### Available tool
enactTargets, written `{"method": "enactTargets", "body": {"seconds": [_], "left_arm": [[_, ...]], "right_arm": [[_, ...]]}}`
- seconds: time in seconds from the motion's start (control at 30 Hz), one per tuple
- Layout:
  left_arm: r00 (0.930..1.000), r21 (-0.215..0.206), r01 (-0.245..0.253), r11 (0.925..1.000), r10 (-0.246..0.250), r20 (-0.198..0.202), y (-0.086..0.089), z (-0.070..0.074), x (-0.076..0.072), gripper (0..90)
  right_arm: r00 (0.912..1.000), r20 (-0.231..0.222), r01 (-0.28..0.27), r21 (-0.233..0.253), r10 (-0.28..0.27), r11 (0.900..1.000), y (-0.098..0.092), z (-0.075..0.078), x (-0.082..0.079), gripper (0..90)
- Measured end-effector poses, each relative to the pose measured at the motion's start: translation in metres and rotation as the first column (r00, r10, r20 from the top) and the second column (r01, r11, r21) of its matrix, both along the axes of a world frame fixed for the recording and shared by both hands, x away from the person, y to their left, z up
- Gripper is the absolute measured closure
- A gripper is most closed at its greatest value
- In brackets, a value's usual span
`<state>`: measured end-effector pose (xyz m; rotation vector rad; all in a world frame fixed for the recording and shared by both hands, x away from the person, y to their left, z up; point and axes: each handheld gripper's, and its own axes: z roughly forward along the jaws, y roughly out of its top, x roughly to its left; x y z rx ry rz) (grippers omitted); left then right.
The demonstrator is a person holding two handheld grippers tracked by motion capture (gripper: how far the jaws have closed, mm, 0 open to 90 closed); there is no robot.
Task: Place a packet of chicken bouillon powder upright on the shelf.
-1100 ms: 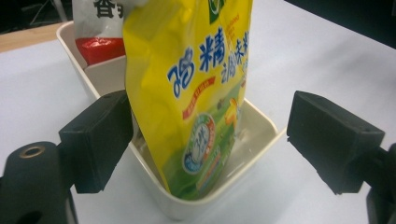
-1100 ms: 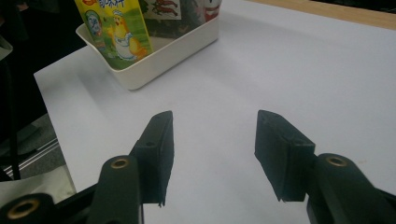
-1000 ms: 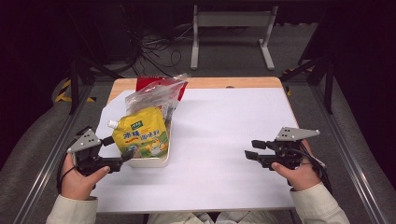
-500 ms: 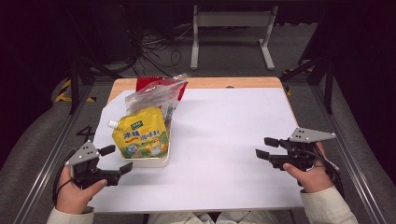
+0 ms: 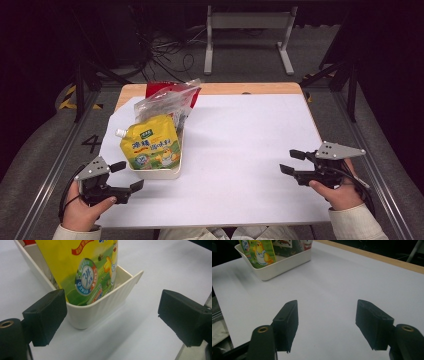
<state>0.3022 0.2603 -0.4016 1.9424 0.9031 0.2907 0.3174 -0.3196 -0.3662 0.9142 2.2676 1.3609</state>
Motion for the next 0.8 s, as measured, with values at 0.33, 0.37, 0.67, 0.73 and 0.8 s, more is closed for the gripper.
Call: {"method": "enactTargets", "body": {"seconds": [0.33, 0.37, 0.67, 0.73, 0.8], "left_arm": [[0.9989, -0.017, -0.001, 0.9999, 0.0, -0.047, 0.002, -0.02, 0.008, 10.4], [0.9988, -0.021, -0.002, 0.9998, 0.001, -0.05, 0.003, -0.022, 0.009, 10.6], [0.9964, -0.029, -0.021, 0.9994, 0.018, -0.083, 0.008, -0.034, 0.013, 10.4], [0.9963, -0.028, -0.022, 0.9994, 0.02, -0.084, 0.009, -0.035, 0.013, 10.4], [0.9964, -0.029, -0.029, 0.9992, 0.026, -0.081, 0.009, -0.038, 0.014, 10.3]], "right_arm": [[0.9991, 0.035, 0.026, 0.004, -0.026, 1.0, -0.012, -0.011, -0.004, 33.7], [0.9986, 0.04, 0.035, 0.008, -0.035, 0.999, -0.014, -0.012, -0.004, 33.4], [0.9972, 0.046, 0.06, 0.01, -0.06, 0.998, -0.025, -0.029, -0.005, 33.2], [0.9968, 0.049, 0.063, 0.011, -0.064, 0.998, -0.025, -0.03, -0.005, 33.2], [0.9964, 0.052, 0.067, 0.016, -0.067, 0.998, -0.027, -0.033, -0.006, 32.6]]}}
